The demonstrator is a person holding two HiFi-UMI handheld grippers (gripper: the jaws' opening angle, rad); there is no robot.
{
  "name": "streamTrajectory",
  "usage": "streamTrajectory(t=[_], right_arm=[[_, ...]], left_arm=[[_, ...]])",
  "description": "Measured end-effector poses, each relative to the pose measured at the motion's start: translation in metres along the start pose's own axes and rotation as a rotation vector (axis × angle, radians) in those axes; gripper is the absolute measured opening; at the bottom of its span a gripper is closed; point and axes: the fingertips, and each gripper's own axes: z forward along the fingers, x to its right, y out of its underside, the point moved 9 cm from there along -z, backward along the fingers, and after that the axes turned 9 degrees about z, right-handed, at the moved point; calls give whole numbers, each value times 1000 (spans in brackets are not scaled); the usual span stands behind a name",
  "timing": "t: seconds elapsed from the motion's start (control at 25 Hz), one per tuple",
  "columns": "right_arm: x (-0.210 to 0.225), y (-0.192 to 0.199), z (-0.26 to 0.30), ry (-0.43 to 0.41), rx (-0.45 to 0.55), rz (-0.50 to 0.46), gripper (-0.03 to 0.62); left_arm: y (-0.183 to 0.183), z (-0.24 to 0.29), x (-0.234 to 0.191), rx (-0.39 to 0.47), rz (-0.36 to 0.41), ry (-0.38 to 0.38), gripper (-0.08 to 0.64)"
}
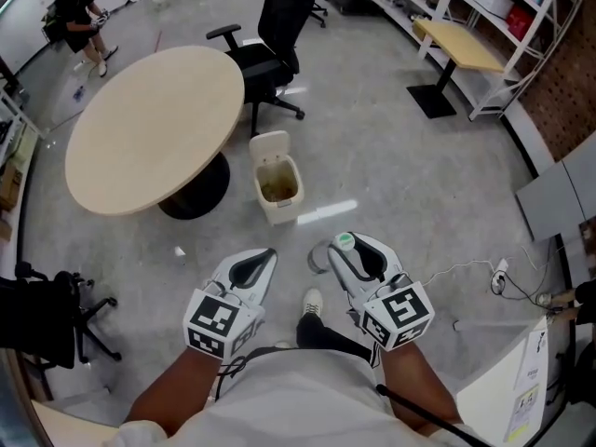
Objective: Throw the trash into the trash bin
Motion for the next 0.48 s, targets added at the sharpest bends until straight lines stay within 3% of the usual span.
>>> streamTrajectory(t=[0.2, 0.48], right_arm=[[32, -9, 15, -9, -2, 4, 151], [72, -24, 41, -58, 6, 10, 152]], left_arm=[[-18, 29, -19, 0, 8, -28, 8], [-22, 63, -27, -32, -44, -64, 8]])
